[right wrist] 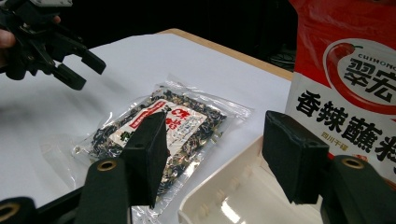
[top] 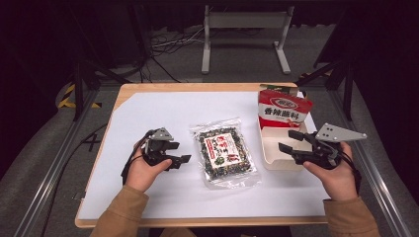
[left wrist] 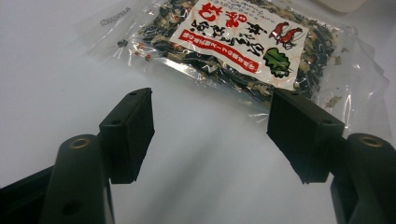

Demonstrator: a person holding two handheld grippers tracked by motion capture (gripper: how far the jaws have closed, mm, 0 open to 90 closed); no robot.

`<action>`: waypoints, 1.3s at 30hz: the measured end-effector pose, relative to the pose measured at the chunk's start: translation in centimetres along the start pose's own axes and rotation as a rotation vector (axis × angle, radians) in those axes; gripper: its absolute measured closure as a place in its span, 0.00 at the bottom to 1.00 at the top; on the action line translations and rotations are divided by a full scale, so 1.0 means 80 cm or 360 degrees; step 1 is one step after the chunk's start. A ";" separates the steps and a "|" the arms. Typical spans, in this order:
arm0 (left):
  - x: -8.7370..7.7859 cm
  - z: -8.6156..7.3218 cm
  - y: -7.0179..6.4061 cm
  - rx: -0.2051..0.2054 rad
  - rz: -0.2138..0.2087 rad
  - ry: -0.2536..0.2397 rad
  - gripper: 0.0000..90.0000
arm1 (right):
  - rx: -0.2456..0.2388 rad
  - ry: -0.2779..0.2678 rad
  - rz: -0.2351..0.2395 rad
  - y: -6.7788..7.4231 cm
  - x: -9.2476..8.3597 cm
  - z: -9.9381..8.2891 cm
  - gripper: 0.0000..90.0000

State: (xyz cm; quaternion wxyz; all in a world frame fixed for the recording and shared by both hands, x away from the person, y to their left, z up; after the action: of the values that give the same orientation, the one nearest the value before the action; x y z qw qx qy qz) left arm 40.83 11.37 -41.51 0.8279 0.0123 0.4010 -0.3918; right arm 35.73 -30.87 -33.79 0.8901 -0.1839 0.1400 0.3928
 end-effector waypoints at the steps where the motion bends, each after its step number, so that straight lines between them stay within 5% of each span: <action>1: 0.004 0.000 -0.001 -0.0019 -0.0014 0.0009 0.36 | -0.0005 -0.0001 -0.0003 0.000 0.000 0.000 0.45; 6: 0.020 0.003 -0.002 -0.0041 -0.0015 -0.0009 0.41 | -0.0024 -0.0008 -0.0002 0.001 0.002 0.002 0.45; 14: 0.036 0.005 -0.002 -0.0172 -0.0040 -0.0020 0.37 | -0.0034 -0.0012 0.0006 0.002 0.005 0.003 0.45; 18: 0.042 0.002 0.004 -0.0384 -0.0166 -0.0013 0.33 | -0.0037 -0.0014 0.0000 0.002 0.004 0.004 0.45; 20: 0.045 -0.001 0.006 -0.0425 -0.0157 -0.0038 0.33 | -0.0035 -0.0019 -0.0002 0.002 0.003 0.004 0.45; 24: 0.058 -0.004 0.006 -0.0437 -0.0132 0.0048 0.24 | -0.0026 -0.0028 -0.0003 0.002 0.002 0.003 0.44; 32: 0.071 -0.006 0.004 -0.0481 -0.0196 0.0111 0.28 | -0.0025 -0.0032 0.0004 0.002 0.004 0.003 0.43; 39: 0.081 -0.002 -0.001 -0.0481 -0.0273 0.0115 0.43 | -0.0027 -0.0036 0.0009 0.004 0.003 0.003 0.43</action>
State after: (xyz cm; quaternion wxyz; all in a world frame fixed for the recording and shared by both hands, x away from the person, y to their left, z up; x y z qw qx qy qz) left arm 43.04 7.20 -45.98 0.7689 -0.1325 0.4845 -0.3956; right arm 35.68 -30.45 -33.73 0.8889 -0.1866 0.1271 0.3986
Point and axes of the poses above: each handheld gripper's, and its own axes: x roughly forward along the jaws, z roughly out of its top, y roughly to its left, the point moved 2 cm from there along x, roughly forward along the jaws, and after that the axes turned 12 degrees about -x, right-handed, at the moved point
